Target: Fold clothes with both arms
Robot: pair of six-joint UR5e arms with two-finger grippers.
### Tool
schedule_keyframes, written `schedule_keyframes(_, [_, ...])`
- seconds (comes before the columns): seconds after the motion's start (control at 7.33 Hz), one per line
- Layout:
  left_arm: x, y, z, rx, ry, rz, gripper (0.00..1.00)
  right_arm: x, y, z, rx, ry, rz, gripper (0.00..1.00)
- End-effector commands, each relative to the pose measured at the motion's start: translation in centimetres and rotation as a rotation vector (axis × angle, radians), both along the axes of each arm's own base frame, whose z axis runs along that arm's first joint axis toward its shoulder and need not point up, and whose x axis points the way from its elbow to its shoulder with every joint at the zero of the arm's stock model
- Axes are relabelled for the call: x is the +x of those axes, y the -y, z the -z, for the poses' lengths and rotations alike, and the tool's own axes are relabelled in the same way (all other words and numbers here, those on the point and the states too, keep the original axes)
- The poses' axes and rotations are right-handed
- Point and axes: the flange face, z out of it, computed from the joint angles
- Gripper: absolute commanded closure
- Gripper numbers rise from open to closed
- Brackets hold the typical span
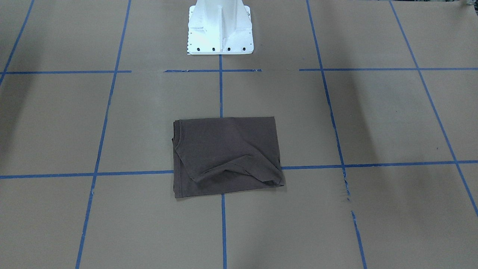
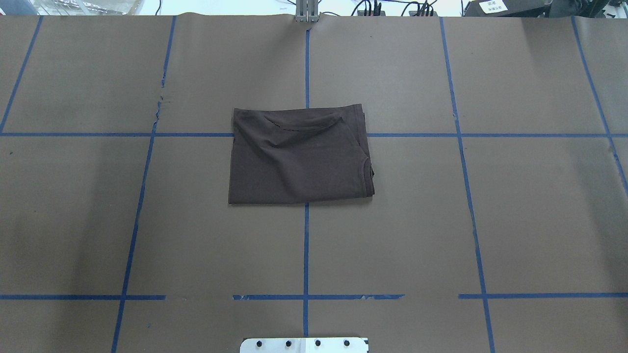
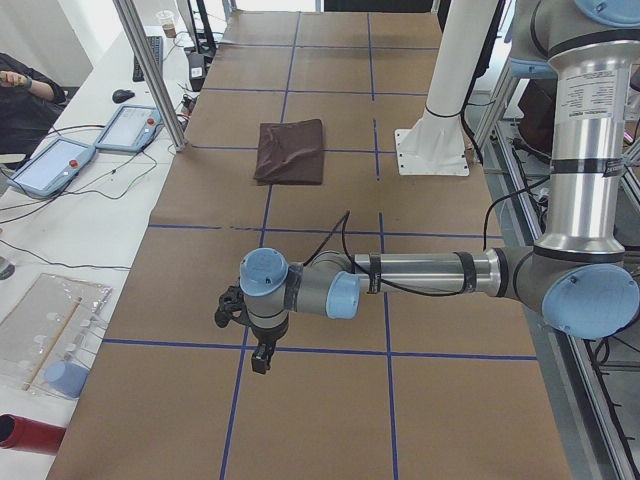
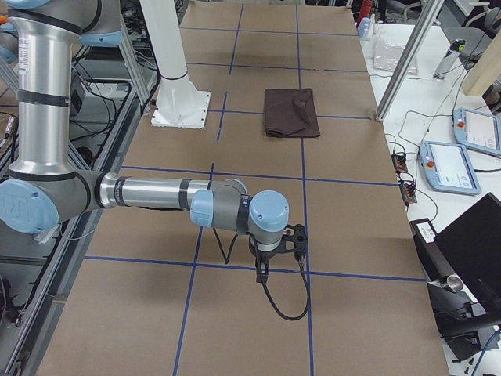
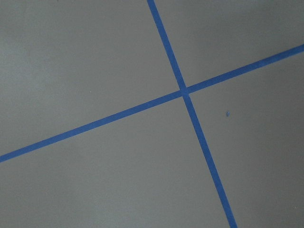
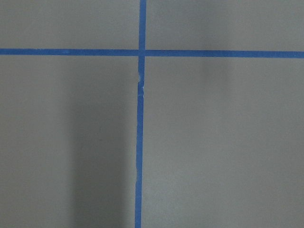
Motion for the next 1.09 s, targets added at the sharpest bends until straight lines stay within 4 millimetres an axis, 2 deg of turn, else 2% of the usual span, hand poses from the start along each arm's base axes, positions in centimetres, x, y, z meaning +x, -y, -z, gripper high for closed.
schedule_keyframes(0.0, [0.1, -0.5, -1.2, -0.037, 0.0, 0.014, 0.0, 0.0, 0.2, 0.2, 0.002, 0.004, -0.003, 0.0])
schedule_keyframes(0.27, [0.1, -0.4, -1.1, -0.032, -0.001, 0.014, 0.0, -0.1, 1.5, 1.2, 0.014, 0.002, -0.008, 0.0])
schedule_keyframes(0.68, [0.1, -0.2, -0.8, -0.023, -0.001, 0.014, 0.0, -0.2, 4.0, 0.1, -0.007, 0.003, -0.006, 0.0])
schedule_keyframes(0.95, [0.0, -0.2, -0.5, -0.019, 0.002, 0.015, 0.0, -0.1, 4.6, 0.2, -0.006, 0.005, -0.007, 0.0])
